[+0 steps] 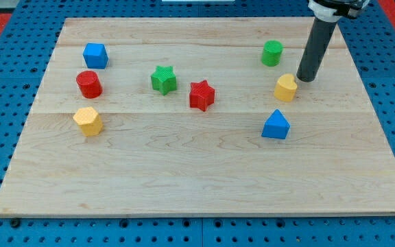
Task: Place the heart and red star parallel to each other
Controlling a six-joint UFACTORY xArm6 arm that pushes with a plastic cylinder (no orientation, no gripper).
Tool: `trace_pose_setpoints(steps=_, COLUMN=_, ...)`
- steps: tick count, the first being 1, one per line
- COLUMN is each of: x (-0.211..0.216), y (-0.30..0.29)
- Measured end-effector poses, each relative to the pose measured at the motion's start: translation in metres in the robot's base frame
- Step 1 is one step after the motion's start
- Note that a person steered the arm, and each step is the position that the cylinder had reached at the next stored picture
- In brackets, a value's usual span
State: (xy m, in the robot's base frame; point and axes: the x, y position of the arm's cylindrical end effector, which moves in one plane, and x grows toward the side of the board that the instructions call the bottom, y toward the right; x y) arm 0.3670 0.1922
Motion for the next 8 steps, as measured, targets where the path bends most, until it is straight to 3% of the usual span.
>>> trace_pose_setpoints(steps=3, x=0.006, y=-0.013)
trace_pose_setpoints(steps=5, x=0.046, y=-0.026)
trace_pose_setpoints(steps=7, x=0.037, y=-0.034)
trace_pose_setpoints(steps=8, x=0.061, y=-0.091)
